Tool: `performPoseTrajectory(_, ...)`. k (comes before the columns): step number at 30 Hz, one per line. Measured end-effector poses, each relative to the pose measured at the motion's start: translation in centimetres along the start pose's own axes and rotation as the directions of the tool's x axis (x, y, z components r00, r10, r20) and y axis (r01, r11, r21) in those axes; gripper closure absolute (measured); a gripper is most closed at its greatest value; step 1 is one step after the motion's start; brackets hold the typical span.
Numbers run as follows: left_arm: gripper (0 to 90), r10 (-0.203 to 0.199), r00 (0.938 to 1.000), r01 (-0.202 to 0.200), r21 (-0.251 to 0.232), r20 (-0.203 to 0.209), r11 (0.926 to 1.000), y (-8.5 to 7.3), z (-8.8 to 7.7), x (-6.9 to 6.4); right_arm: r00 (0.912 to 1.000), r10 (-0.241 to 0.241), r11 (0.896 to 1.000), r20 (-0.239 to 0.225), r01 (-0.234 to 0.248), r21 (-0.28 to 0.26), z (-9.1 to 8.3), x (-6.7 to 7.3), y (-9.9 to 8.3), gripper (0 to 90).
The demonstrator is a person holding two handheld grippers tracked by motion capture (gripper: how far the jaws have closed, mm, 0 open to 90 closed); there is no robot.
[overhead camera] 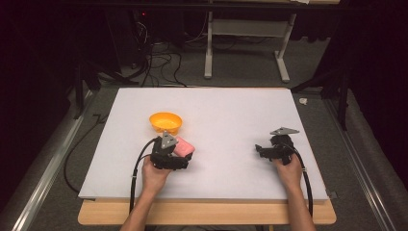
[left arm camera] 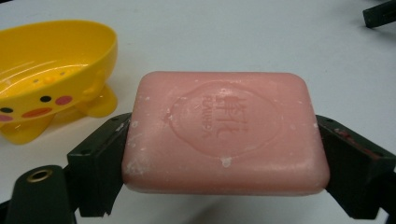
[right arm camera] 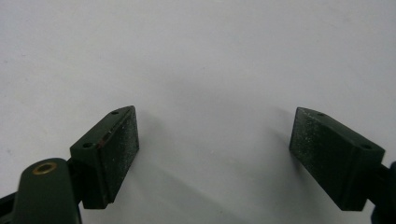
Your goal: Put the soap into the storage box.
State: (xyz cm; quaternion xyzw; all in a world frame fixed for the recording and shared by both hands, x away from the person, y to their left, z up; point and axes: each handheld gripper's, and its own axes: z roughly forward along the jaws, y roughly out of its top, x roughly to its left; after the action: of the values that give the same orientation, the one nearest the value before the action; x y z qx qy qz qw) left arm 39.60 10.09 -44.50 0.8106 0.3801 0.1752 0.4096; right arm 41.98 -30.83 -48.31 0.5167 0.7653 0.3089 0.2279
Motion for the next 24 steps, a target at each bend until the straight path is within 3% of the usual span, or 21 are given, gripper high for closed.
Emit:
performPoseTrajectory(4, 13.7, -0.025, 0.9996, 0.025, -0.011, -0.010, 0.9996, -0.2, -0.2, 0.2, 1.0000, -0.004, 1.000, 0.003, 0.004, -0.002, 0.0, 0.0, 0.0, 16.2)
performPoseTrajectory(14, 13.7, -0.042, 0.9980, 0.042, -0.018, -0.047, 0.9990, -0.3, -1.2, 0.7, 1.0000, -0.004, 1.000, 0.003, 0.004, -0.002, 0.0, 0.1, 0.0, 16.2)
performPoseTrajectory(24, 13.7, -0.041, 0.9960, 0.041, -0.003, -0.079, 0.9992, -0.5, -2.2, 1.5, 1.0000, -0.006, 1.000, 0.003, 0.006, -0.001, 0.0, 0.0, 0.0, 16.2)
